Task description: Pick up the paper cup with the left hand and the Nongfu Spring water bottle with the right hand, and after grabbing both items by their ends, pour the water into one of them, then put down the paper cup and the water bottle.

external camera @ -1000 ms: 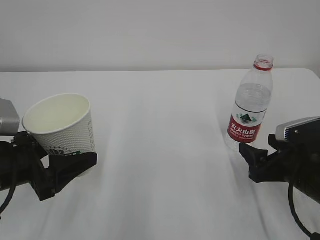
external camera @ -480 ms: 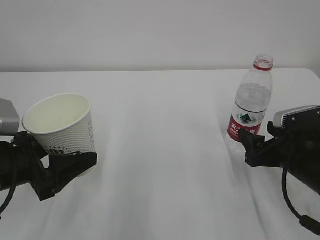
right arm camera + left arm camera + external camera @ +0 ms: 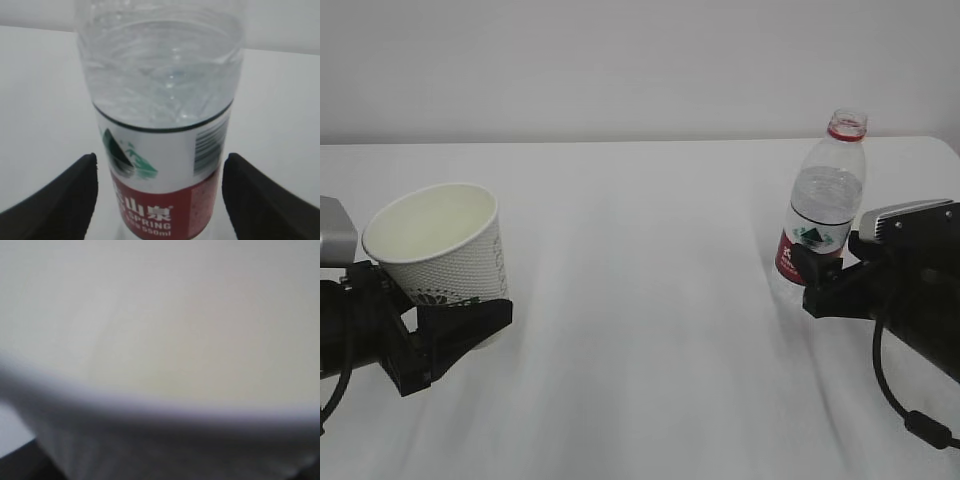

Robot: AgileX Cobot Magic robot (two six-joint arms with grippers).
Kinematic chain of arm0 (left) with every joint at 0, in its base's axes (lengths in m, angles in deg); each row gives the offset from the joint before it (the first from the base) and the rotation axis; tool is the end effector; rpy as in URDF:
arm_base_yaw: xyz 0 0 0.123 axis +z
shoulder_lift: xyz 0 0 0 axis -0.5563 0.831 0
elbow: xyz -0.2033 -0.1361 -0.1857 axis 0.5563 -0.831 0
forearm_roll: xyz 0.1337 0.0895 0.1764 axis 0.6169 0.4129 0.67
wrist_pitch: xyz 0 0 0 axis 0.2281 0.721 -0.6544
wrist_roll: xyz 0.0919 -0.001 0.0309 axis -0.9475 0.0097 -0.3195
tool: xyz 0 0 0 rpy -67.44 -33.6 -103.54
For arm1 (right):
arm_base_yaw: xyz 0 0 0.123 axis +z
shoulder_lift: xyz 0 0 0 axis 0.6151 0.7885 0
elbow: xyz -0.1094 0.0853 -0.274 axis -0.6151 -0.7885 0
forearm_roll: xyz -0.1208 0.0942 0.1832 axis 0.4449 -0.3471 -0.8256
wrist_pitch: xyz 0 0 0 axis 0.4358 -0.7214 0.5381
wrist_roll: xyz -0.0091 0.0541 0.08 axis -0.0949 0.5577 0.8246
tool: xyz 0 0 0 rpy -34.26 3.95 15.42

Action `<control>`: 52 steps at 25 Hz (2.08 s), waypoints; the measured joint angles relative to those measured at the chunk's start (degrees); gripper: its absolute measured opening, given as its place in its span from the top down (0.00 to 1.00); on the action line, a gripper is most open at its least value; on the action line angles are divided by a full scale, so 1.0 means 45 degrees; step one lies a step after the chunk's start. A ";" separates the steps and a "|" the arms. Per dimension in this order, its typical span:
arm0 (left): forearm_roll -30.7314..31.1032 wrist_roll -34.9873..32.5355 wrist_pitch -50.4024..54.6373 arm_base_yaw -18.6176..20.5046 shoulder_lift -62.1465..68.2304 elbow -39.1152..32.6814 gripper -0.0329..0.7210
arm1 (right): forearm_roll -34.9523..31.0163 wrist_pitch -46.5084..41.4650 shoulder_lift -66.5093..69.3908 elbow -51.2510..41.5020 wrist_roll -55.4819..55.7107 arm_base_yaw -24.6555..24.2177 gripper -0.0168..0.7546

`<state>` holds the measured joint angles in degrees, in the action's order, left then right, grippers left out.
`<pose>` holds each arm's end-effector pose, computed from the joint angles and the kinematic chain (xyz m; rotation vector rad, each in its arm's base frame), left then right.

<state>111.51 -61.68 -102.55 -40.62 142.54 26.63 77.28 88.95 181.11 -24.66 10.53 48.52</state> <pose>0.2260 -0.0946 0.1741 0.7111 1.7368 -0.7351 0.2889 0.0612 0.1357 -0.2629 1.8360 0.1687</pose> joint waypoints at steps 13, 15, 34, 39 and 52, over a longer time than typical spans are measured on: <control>-0.0020 0.0000 0.0000 0.0000 0.0000 0.0000 0.20 | -0.0029 0.0009 0.0890 0.0975 0.0434 0.0000 0.21; -0.0020 0.0000 0.0000 0.0000 0.0000 0.0000 0.20 | -0.0029 -0.0014 0.0890 0.1060 0.0460 0.0000 0.21; -0.0118 0.0000 0.0000 0.0000 0.0000 0.0000 0.20 | 0.0358 0.0091 0.2222 0.2312 0.0923 0.0000 0.15; -0.0183 0.0000 0.0000 0.0000 0.0000 0.0000 0.20 | 0.0358 0.0091 0.2222 0.2653 0.0953 0.0000 0.15; -0.0229 0.0000 0.0000 0.0000 0.0000 0.0000 0.20 | 0.0358 0.0091 0.2222 0.2938 0.0882 0.0000 0.23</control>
<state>110.48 -61.68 -102.55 -40.62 142.54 26.63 78.89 89.36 191.11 -11.44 14.50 48.52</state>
